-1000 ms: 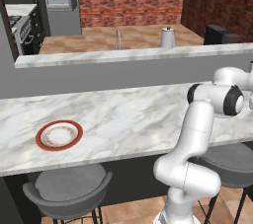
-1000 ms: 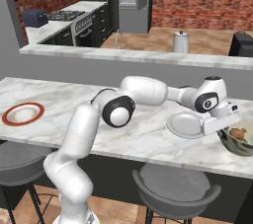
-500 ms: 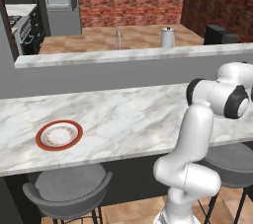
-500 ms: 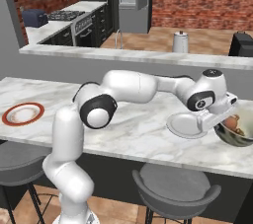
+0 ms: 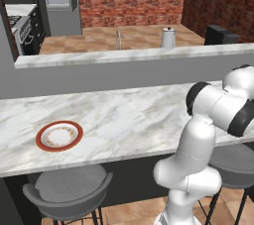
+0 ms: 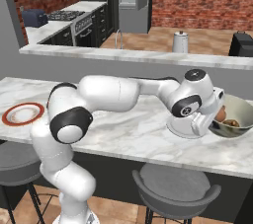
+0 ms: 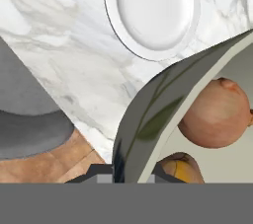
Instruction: Pick the chicken drumstick and onion from their plates and place them in the bowl. Then put the bowl in the fridge.
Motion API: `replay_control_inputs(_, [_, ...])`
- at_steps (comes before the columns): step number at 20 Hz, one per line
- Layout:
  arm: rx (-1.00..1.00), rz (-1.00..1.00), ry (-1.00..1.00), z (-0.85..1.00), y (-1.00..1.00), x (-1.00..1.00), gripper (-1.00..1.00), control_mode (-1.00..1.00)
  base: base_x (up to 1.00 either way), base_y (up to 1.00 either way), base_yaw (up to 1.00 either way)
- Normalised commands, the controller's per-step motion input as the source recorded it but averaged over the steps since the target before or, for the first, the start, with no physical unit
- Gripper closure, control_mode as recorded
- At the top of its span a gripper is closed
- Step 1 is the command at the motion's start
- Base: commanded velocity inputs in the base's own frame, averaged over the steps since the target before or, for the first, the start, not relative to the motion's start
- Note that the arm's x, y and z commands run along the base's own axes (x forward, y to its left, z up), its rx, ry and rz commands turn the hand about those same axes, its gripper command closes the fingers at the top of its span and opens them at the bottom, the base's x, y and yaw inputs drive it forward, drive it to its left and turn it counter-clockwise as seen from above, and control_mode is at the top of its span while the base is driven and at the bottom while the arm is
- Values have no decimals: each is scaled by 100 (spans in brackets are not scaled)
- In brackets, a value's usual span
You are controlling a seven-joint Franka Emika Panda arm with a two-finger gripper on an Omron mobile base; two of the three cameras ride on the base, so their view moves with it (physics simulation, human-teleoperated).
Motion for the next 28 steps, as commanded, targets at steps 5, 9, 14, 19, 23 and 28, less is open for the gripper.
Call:
replay_control_inputs(5, [-12,24,7,31,50,-33,100,-100,0,0,0])
replay_control_inputs(9, [-2,18,10,30,53,-25,100,-100,0,0,0])
replay_control_inputs(14, [0,15,8,27,58,-24,100,-100,0,0,0])
replay_control_inputs(19, [0,14,7,27,61,-22,100,-100,0,0,0])
replay_control_inputs(23, [0,14,4,23,60,-20,100,-100,0,0,0])
replay_control_inputs(28, [0,12,2,13,60,-20,100,-100,0,0,0])
